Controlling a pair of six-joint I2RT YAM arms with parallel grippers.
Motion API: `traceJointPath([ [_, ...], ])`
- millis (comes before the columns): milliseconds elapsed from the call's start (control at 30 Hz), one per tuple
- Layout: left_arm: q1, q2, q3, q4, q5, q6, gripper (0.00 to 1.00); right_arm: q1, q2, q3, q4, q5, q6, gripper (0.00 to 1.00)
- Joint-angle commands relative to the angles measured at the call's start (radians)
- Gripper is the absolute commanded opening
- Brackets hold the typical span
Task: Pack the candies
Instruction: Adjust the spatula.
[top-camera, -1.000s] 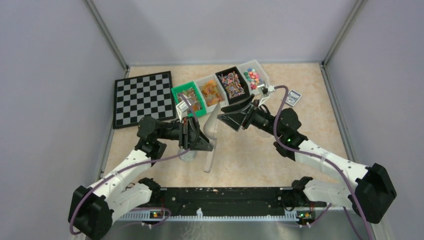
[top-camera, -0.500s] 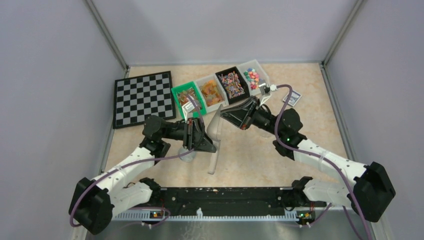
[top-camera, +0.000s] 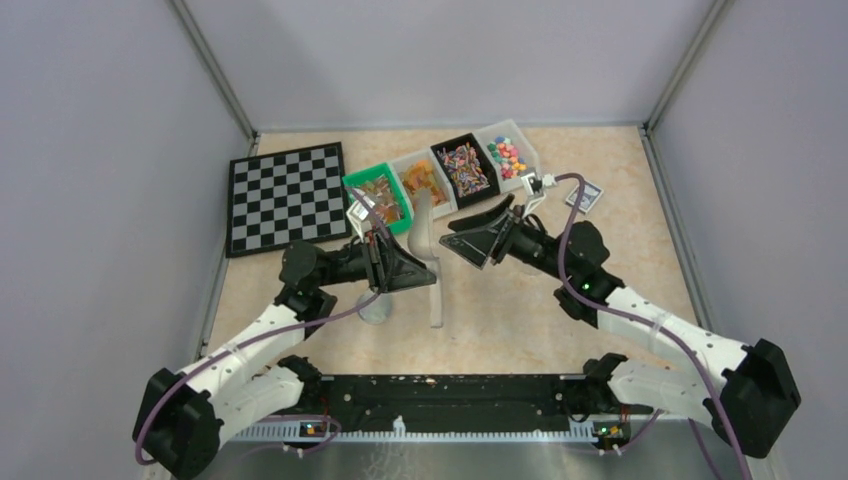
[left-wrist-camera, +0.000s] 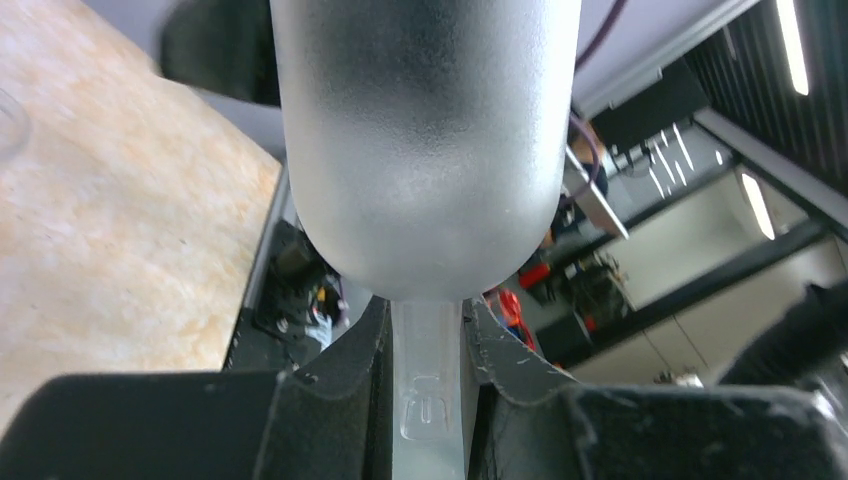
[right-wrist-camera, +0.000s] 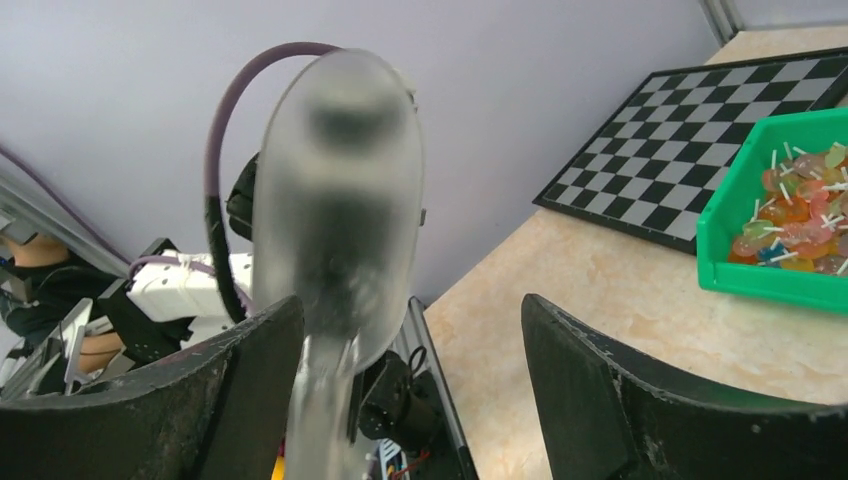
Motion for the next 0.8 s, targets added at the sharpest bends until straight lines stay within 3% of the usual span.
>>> traceJointPath([
  [0, -0.005, -0.087, -0.04, 0.055, -0.263, 0.044, 0.0, 0.003, -0.082, -0.031, 0.038, 0.014, -0.019, 0.79],
  [167, -0.004, -0.171, -0.043, -0.044, -0.436, 0.107, 0.0, 0.069, -0.096, -0.075, 0.12, -0.054, -0.079, 0.78],
  [300, -0.004, -0.235, -0.084, -0.02, -0.549, 0.126, 0.0, 0.146, -0.087, -0.052, 0.0, -0.016, -0.187, 0.77],
  [667, -0.006, -0.213, -0.142, 0.138, -0.555, 0.095, 0.0, 0.188, 0.028, -0.019, 0.069, -0.001, -0.178, 0.72],
  [767, -0.01, -0.21, -0.156, 0.187, -0.56, 0.095, 0.0, 0.19, 0.068, -0.013, 0.12, -0.009, -0.144, 0.62],
])
